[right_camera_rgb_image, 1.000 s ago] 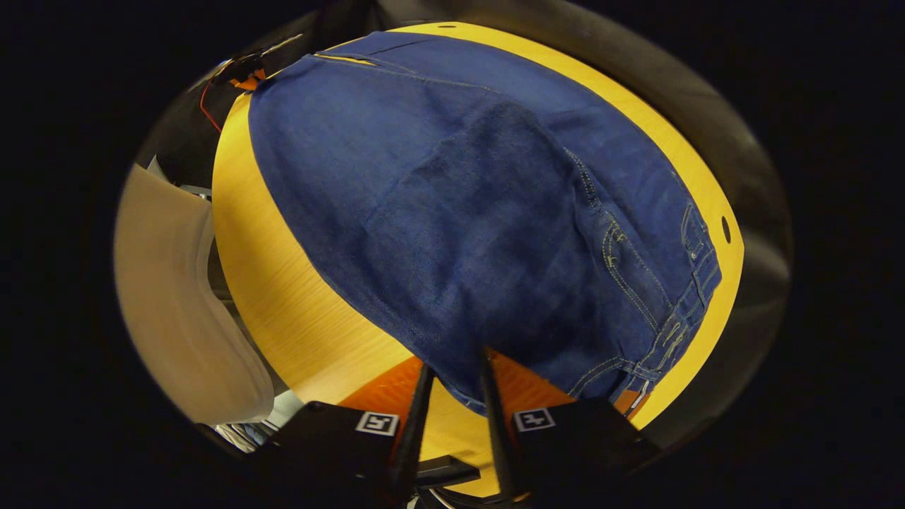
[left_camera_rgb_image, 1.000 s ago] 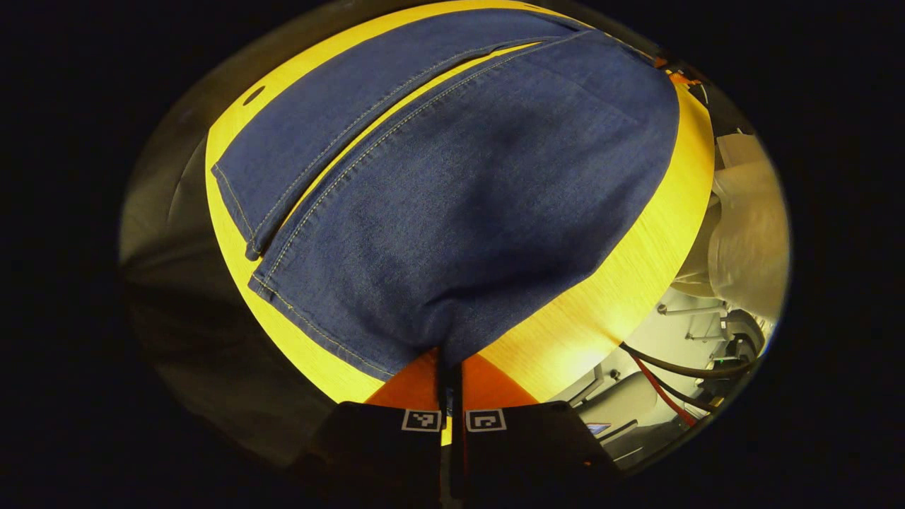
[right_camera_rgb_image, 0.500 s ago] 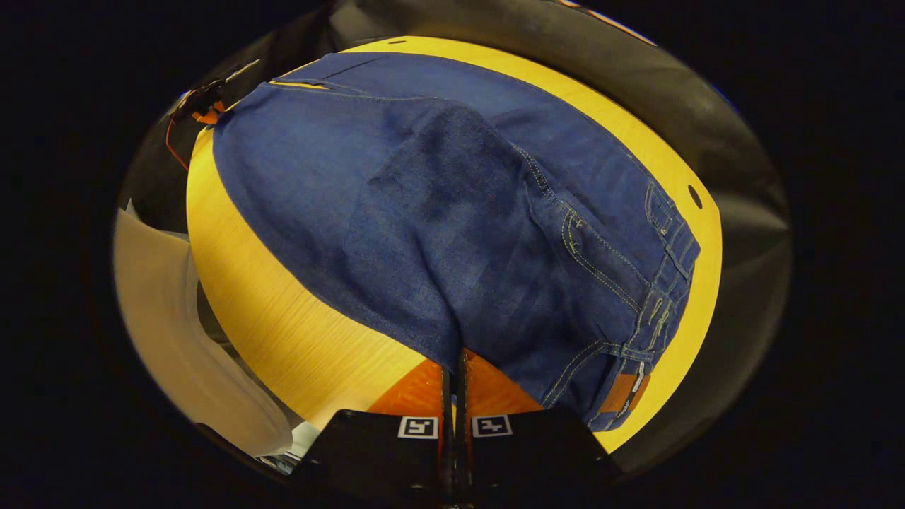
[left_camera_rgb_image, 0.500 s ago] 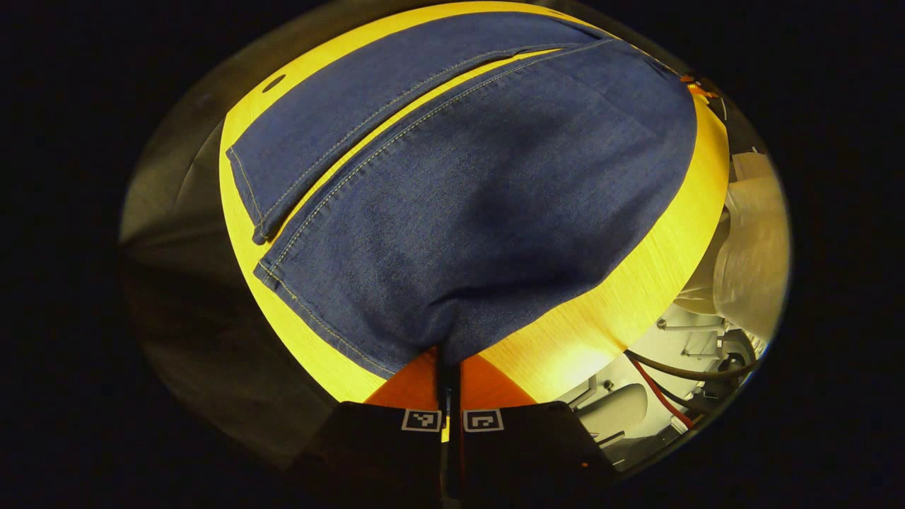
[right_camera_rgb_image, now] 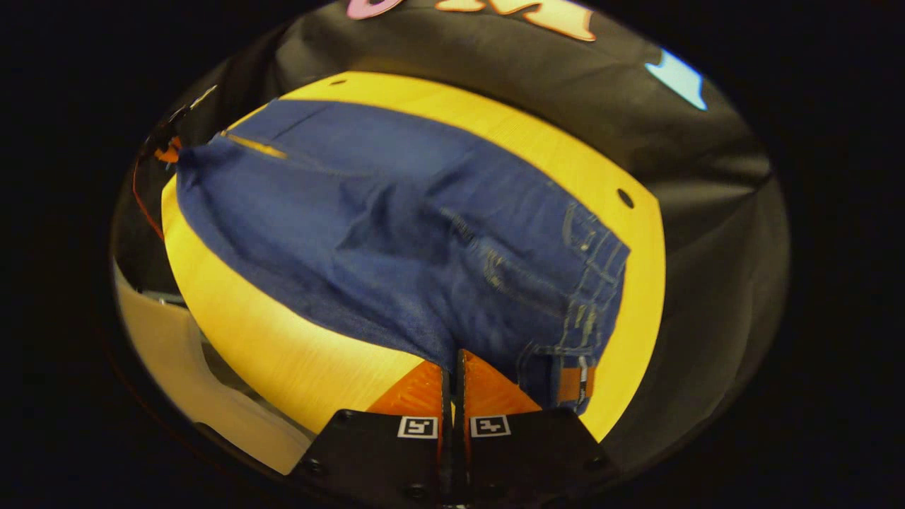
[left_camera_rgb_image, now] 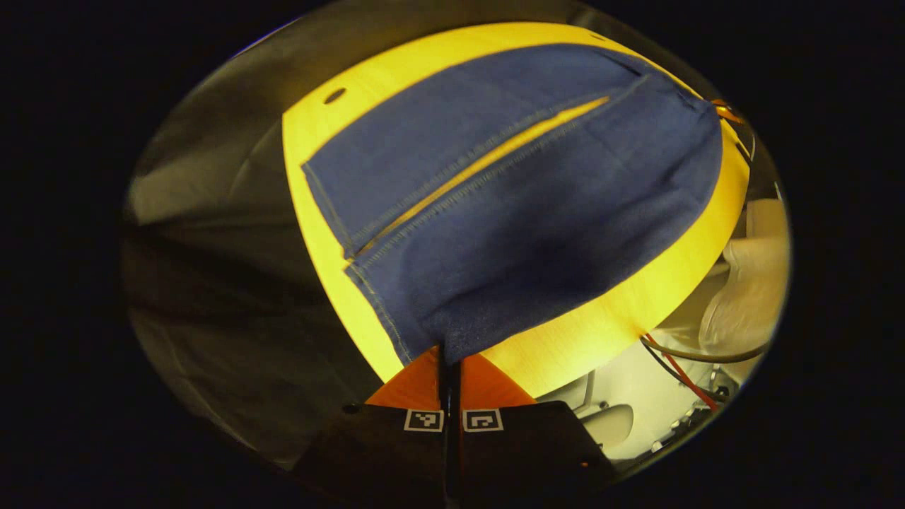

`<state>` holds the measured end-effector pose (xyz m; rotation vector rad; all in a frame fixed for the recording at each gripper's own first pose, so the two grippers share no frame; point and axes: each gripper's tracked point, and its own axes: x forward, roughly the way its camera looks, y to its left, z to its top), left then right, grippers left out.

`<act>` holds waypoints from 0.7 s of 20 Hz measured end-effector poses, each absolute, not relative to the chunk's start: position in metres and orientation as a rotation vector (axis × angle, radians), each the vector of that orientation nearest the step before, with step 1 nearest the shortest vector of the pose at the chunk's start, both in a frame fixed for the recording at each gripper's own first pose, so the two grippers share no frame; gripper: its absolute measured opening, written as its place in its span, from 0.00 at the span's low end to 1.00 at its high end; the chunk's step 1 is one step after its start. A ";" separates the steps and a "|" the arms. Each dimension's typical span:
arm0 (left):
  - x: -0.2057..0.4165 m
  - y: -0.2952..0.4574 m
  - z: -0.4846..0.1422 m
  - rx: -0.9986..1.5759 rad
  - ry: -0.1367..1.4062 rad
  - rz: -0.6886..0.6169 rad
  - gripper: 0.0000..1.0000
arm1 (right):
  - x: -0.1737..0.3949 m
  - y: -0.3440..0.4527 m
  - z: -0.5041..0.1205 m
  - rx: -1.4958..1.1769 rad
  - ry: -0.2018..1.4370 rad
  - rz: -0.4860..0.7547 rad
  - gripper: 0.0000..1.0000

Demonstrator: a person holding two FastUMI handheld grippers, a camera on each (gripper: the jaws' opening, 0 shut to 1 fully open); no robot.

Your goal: Grasp the waist and the cuffs of the jeans and fold them to make the two legs overlap; first hold the waist and fold one-third of the jeans toward the cuffs, then hold the cuffs and fold the remaining one-third in the same direction to finish folding.

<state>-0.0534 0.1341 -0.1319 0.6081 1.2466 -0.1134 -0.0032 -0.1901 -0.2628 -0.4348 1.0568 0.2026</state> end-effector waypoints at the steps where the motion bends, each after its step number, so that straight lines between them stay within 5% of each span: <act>1: -0.040 0.134 -0.117 0.584 1.211 -0.081 0.00 | 0.015 -0.188 -0.249 -0.396 1.020 0.182 0.03; 7: 0.056 0.137 -0.052 0.447 0.988 0.109 0.00 | 0.122 -0.187 -0.211 -0.284 0.859 0.073 0.02; 14: 0.142 0.159 -0.052 0.276 0.806 0.279 0.00 | 0.231 -0.185 -0.252 -0.056 0.782 -0.012 0.00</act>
